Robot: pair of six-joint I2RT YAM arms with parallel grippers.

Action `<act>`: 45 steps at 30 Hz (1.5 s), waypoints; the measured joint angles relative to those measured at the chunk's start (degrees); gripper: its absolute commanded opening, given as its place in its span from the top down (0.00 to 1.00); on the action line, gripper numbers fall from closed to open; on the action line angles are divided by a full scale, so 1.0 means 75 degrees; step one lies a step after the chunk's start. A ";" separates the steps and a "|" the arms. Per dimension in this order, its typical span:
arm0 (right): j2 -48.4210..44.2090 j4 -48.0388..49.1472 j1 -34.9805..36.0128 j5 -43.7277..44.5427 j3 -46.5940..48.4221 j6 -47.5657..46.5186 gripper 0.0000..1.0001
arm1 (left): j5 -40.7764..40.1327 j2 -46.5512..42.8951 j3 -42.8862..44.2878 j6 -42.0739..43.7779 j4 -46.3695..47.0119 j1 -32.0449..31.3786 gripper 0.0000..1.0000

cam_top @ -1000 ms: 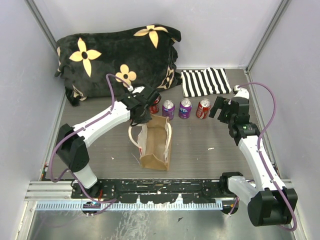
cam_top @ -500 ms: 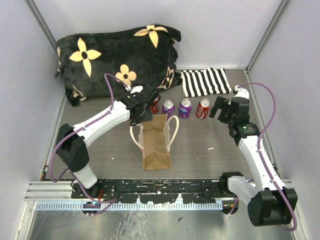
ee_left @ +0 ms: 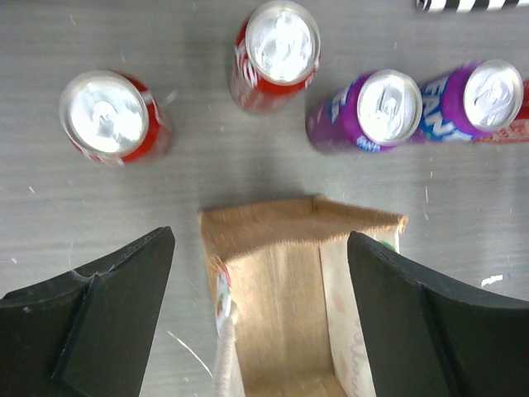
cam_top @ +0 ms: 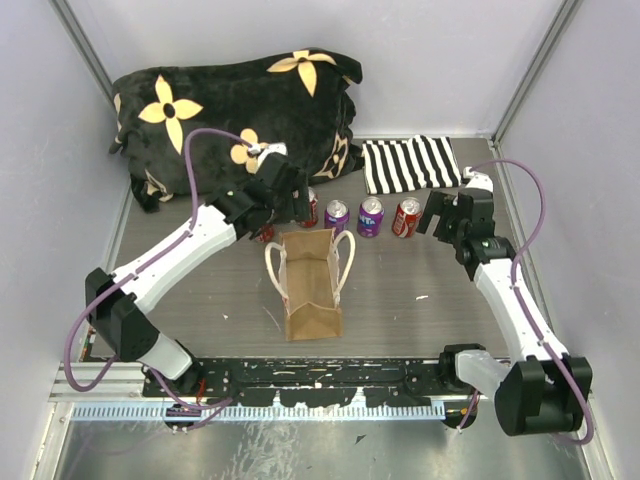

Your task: Place the beverage into the canvas bag

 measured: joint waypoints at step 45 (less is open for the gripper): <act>0.6575 -0.4841 0.0423 -0.0924 0.6726 -0.0289 0.11 | 0.0982 -0.0982 -0.0414 0.1839 0.0717 0.2480 0.08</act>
